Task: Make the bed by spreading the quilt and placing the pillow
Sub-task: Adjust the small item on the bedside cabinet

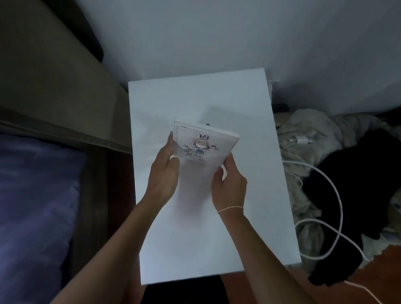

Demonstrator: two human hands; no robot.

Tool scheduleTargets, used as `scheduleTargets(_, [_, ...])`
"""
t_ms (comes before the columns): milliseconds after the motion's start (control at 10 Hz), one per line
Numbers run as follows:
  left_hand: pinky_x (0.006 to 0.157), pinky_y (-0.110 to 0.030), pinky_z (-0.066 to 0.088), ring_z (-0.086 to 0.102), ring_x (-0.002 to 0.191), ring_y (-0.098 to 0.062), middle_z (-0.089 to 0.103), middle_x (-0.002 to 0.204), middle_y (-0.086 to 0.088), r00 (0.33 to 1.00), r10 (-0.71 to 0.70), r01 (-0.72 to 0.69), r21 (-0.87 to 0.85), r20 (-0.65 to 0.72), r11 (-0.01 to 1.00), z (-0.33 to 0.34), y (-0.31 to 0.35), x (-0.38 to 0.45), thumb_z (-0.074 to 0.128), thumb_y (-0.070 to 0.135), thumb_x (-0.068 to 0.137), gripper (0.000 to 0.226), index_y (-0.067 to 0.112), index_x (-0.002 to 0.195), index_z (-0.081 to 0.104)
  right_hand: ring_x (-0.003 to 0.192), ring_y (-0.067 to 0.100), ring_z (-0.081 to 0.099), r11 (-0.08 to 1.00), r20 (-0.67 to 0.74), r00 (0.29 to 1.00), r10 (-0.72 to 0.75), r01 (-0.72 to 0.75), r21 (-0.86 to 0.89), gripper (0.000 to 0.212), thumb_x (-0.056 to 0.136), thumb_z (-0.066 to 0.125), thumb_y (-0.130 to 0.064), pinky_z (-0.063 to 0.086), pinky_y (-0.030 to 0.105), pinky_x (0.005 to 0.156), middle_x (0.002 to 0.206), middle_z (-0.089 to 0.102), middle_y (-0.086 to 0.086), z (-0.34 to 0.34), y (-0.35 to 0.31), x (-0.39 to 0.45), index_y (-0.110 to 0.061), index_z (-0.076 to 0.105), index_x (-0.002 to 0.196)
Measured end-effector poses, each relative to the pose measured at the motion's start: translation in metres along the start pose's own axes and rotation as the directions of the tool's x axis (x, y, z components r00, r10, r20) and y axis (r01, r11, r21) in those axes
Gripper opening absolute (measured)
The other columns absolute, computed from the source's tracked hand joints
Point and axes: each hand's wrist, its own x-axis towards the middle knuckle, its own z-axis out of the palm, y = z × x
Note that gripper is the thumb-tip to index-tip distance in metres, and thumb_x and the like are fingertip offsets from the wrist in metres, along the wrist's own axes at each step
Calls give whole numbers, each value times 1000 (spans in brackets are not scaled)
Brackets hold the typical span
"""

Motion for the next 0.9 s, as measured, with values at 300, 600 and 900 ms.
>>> scheduleTargets(300, [111,-41,33,38,133,-20,37,150,4,1000,14,-13,75,-14,997,-5,54,71,35,10,91,67,39,148,14,85,37,64,995,95,992,-87,92,-44,68,77,41,-13,54,44,84,108,68,17,10,-47,117,-13,34,145])
scheduleTargets(600, [96,-33,39,49,115,-20,47,140,0,999,25,-20,103,-48,995,-3,63,101,37,10,89,68,35,149,16,100,36,62,993,158,983,-91,101,-54,75,69,35,-17,52,43,92,114,66,14,14,-59,151,-19,34,144])
scheduleTargets(900, [110,-38,33,37,134,-25,27,155,-4,998,-10,22,188,-63,982,-3,63,92,37,15,95,67,26,151,3,138,35,34,973,242,967,-80,129,-191,68,93,42,-14,30,42,113,154,29,17,6,-49,139,-13,9,152])
